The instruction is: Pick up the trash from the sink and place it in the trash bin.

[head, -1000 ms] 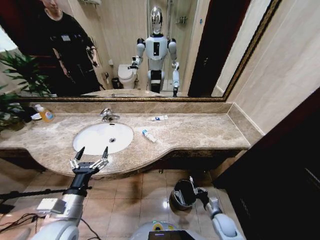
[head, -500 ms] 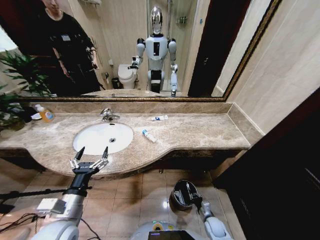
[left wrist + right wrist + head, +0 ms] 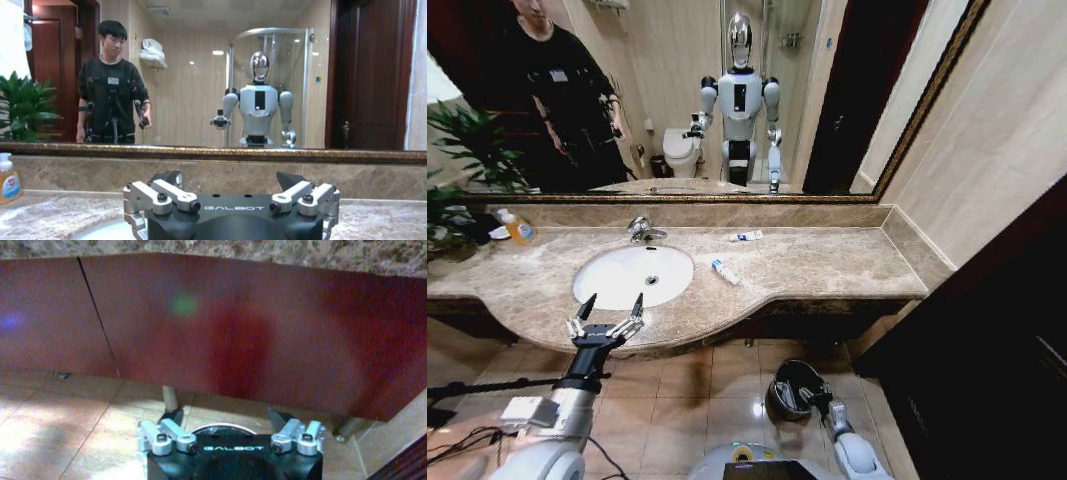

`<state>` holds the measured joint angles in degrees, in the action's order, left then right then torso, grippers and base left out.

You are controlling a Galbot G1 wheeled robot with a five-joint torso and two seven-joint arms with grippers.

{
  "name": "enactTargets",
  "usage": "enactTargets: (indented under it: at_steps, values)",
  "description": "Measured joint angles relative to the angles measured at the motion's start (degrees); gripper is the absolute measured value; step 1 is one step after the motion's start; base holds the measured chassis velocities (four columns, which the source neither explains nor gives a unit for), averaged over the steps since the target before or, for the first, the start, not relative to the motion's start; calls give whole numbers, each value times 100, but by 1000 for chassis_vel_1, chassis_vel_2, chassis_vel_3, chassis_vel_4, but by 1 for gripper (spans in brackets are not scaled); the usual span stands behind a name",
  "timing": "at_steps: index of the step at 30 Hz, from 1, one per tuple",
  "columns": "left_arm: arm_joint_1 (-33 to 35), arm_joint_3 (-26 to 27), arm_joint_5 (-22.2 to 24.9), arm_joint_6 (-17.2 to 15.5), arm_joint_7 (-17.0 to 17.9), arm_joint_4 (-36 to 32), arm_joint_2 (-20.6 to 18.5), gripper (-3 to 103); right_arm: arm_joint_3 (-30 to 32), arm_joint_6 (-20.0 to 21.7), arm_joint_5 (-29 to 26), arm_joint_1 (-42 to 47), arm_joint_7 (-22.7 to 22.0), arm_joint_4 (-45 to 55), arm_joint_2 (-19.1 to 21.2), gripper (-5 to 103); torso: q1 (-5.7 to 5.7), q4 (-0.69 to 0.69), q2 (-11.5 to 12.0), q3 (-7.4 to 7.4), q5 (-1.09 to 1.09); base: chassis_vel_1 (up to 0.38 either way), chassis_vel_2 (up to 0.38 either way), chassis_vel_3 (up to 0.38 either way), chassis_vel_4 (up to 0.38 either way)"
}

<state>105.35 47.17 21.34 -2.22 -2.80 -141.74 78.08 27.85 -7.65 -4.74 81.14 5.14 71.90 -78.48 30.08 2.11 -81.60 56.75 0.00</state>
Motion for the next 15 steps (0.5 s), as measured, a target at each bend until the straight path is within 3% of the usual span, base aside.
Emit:
enactTargets:
  at_steps: [2, 5, 15]
  values:
    - [0, 0, 0, 0, 0, 0, 0, 100, 1, 0, -4, 6, -3, 20, 2, 86, 0, 0, 0, 0, 0, 0, 0, 0, 0]
    - [0, 0, 0, 0, 0, 0, 0, 100, 0, 1, -35, 24, -16, 78, 3, 98, 0, 0, 0, 0, 0, 0, 0, 0, 0]
    - [0, 0, 0, 0, 0, 0, 0, 100, -11, 1, -41, 30, -17, 106, -29, 100, 0, 0, 0, 0, 1, 0, 0, 0, 0]
